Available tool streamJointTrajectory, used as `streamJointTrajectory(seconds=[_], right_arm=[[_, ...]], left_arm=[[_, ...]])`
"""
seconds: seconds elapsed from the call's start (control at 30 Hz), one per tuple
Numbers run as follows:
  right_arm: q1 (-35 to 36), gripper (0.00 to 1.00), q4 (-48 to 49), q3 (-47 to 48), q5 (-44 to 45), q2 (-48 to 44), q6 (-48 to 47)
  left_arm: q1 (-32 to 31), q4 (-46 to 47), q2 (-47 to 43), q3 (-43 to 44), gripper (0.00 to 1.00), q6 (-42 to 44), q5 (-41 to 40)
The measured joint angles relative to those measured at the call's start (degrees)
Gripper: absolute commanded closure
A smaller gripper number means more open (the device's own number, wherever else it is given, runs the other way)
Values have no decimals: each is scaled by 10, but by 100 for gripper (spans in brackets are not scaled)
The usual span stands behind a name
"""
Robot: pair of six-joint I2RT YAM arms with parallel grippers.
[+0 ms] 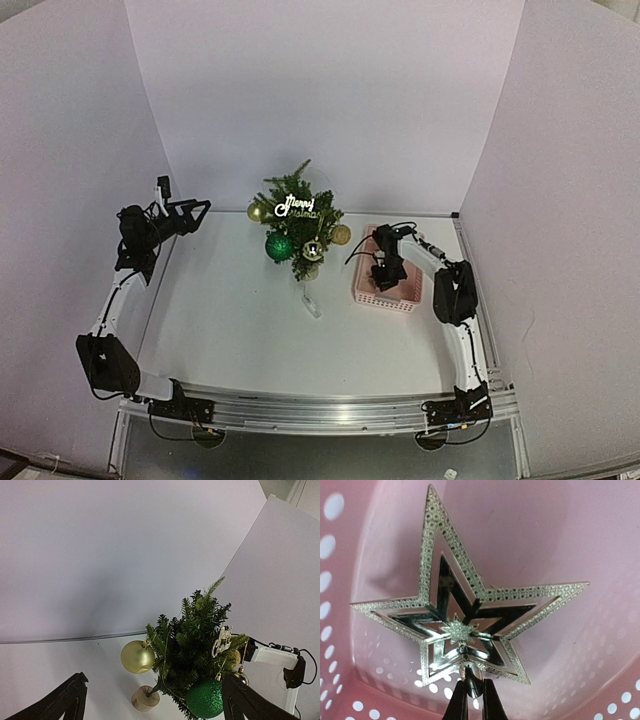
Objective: Decorate the small christmas tree
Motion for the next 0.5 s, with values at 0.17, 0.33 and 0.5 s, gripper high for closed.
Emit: streamJointTrajectory(seconds=[0.17,0.33,0.5], right_arm=[[-10,100,23,-43,10,-24,9],[-17,100,35,-90,27,-54,10],[-21,100,36,-138,43,-100,11]], left_arm=[[0,1,0,0,6,0,0],[0,4,0,0,6,0,0],[0,10,0,-1,6,-1,2]])
